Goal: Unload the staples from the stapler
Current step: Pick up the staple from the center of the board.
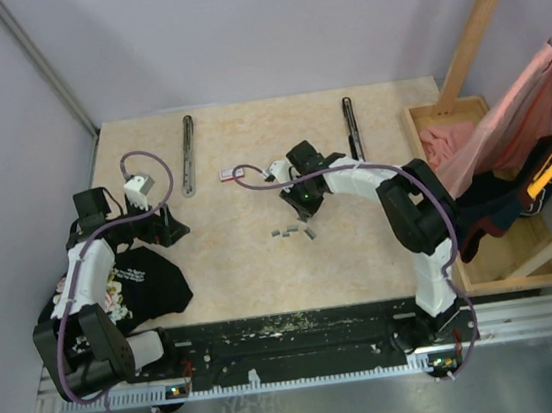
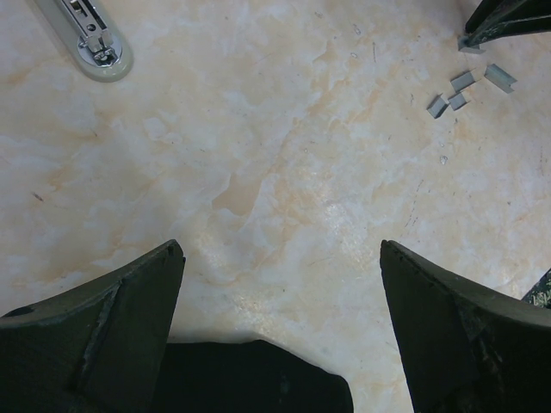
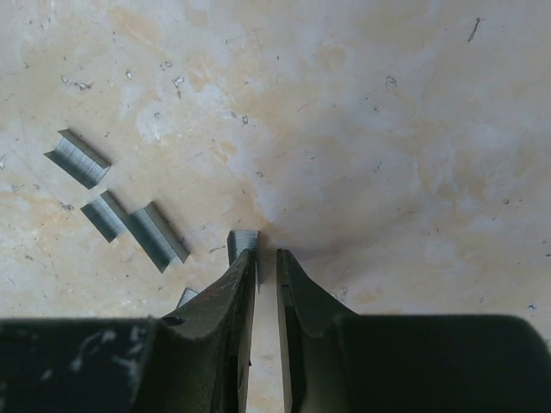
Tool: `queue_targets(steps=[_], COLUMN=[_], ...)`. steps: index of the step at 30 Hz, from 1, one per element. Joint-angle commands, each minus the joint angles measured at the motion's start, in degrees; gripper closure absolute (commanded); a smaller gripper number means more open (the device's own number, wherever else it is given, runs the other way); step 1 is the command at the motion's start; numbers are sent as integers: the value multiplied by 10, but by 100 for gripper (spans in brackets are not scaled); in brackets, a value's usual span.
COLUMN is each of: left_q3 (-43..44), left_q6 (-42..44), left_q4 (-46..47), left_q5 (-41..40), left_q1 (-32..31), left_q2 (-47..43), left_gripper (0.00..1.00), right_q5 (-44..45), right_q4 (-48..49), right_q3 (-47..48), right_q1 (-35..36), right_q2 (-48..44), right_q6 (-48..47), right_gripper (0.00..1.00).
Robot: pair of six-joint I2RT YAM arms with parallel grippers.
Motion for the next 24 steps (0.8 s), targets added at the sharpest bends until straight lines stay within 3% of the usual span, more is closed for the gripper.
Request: queue_targets(steps=[1, 11, 24], left_q3=[18, 17, 17], left_q6=[13, 12, 13], left_q4=[-6, -6, -6], left_q5=[17, 19, 19], left_q1=[4, 4, 4], left_q2=[-1, -2, 1], left_gripper=[0, 0, 0], right_q5=[13, 45, 84], right_q4=[5, 8, 41], right_q3=[25, 26, 45], right_q1=[15, 20, 20], right_q2=[15, 10, -25], right_q6=[4, -2, 20], right_gripper=[85, 100, 100])
